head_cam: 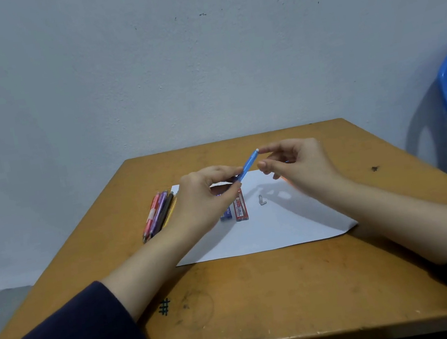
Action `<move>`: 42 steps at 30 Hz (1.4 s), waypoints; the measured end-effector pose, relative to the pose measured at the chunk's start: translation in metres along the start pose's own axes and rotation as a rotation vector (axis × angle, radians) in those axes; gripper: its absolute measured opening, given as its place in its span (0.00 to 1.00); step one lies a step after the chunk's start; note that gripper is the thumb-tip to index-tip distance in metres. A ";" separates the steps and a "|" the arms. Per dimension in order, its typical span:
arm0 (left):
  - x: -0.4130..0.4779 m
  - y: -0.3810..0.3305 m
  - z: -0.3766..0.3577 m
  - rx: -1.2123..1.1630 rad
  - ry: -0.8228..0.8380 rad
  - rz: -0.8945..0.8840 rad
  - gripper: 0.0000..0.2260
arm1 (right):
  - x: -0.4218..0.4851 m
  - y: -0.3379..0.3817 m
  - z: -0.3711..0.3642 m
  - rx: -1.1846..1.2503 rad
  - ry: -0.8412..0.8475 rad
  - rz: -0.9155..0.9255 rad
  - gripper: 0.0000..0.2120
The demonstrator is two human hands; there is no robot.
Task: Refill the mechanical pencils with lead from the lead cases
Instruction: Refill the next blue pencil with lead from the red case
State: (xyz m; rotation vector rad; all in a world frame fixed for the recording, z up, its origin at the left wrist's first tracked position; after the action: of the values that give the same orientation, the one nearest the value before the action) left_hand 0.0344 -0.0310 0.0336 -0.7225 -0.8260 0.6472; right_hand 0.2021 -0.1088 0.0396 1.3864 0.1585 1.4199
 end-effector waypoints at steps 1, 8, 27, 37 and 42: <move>-0.001 -0.001 -0.001 -0.025 0.011 0.018 0.12 | -0.001 0.001 -0.001 0.057 -0.017 -0.024 0.09; -0.008 -0.008 -0.006 -0.117 0.083 0.128 0.12 | -0.012 0.001 -0.012 0.372 -0.087 -0.232 0.09; 0.017 0.031 -0.002 0.362 0.136 0.171 0.20 | -0.009 -0.022 -0.006 0.347 -0.115 -0.508 0.10; 0.006 0.044 -0.009 0.733 0.562 0.336 0.50 | -0.008 -0.031 -0.006 0.008 0.159 -0.511 0.09; 0.007 0.048 -0.010 0.794 0.594 0.309 0.51 | -0.006 -0.037 -0.009 -0.159 0.213 -0.458 0.10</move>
State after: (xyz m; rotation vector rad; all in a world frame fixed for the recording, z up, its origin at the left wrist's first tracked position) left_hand 0.0353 -0.0002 -0.0056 -0.2710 0.1196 0.8957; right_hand 0.2148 -0.0936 0.0060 0.9872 0.4613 1.1612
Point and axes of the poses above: each hand's wrist, its own x-axis towards the middle knuckle, its own z-axis out of the back of the hand, y = z × x, the point moved 4 cm from there along x, towards the middle knuckle, and after that the axes turned 14 degrees about z, right-handed, at the moved point
